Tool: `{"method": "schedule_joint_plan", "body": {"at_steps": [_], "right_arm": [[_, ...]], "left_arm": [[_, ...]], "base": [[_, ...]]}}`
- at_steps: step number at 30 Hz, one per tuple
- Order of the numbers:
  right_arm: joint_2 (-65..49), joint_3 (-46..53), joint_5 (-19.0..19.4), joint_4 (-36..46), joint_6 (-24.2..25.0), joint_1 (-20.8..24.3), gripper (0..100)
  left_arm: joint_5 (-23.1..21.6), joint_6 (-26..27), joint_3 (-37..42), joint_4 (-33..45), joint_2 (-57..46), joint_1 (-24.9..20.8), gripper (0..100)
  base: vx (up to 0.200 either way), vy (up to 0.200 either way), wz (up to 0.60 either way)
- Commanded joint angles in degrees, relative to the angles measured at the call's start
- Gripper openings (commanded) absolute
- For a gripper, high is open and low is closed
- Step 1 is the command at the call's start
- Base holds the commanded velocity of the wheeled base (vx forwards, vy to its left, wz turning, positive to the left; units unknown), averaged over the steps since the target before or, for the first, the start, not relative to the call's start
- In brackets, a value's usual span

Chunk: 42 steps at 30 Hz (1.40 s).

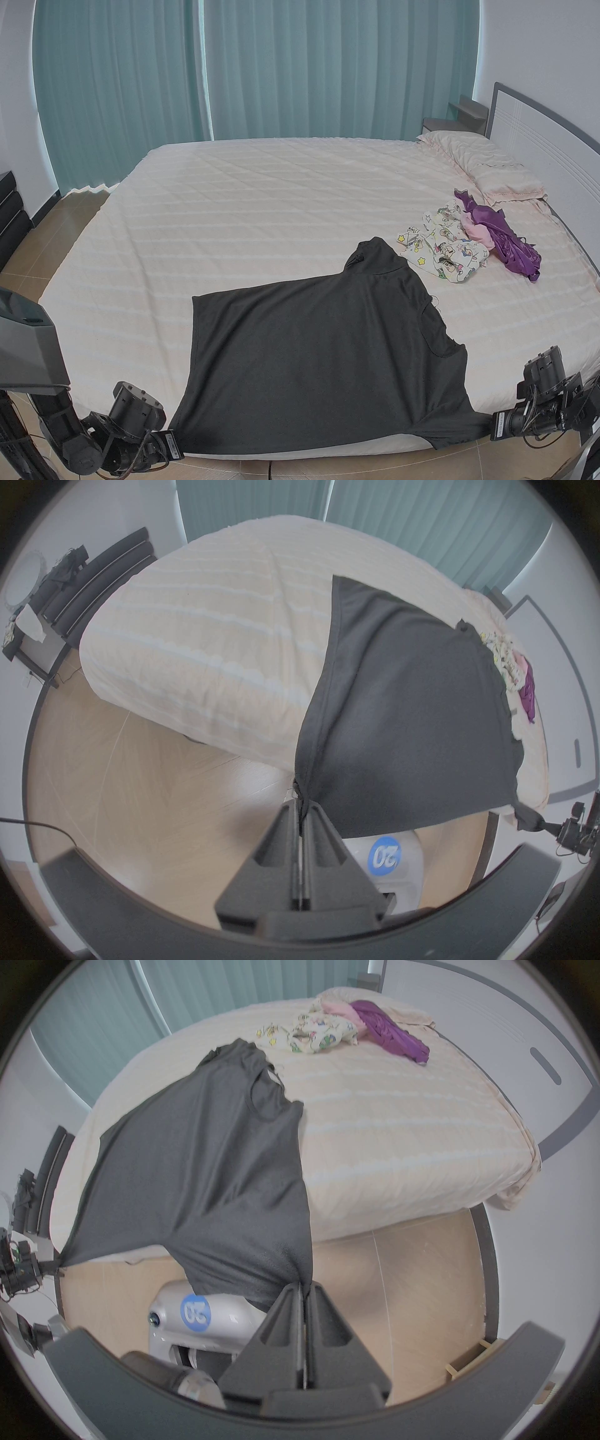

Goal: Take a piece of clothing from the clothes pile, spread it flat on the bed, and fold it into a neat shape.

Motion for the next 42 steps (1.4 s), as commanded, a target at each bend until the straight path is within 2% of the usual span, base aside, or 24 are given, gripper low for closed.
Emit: {"method": "schedule_joint_plan", "body": {"at_steps": [1, 9, 14, 17, 31, 41, 42], "right_arm": [[-1.84, -4.63, 0.33, -0.16, 0.47, -1.11, 0], [-0.35, -16.49, -0.28, 0.81, -0.06, -1.99, 0], [0.36, -24.40, -0.28, 7.66, -0.50, -2.43, 0], [0.79, -27.39, -0.28, 8.90, -0.41, -2.43, 0], [9.41, -37.50, -0.37, 8.46, -0.58, -4.01, 0], [13.54, -41.19, -0.37, 8.90, -0.50, -4.28, 0], [16.00, -43.12, -0.37, 8.28, -0.32, -4.80, 0]], "left_arm": [[0.05, 0.00, -3.08, 0.39, -5.30, 2.98, 0], [0.05, 0.35, -8.44, 0.39, -5.83, 7.02, 0], [0.05, 0.44, -12.92, 0.39, -5.48, 9.84, 0], [-0.04, 0.70, -14.59, 0.92, -5.48, 11.07, 0], [-0.47, 0.70, -23.99, 2.76, 4.72, 13.53, 0], [-0.47, 0.70, -29.53, 3.47, 8.85, 13.70, 0], [-0.47, 0.70, -32.26, 4.26, 10.52, 13.79, 0]], "base": [[0.000, 0.000, 0.00], [0.000, 0.000, 0.00], [0.000, 0.000, 0.00], [0.000, 0.000, 0.00], [0.000, 0.000, 0.00], [0.000, 0.000, 0.00], [0.000, 0.000, 0.00]]}}
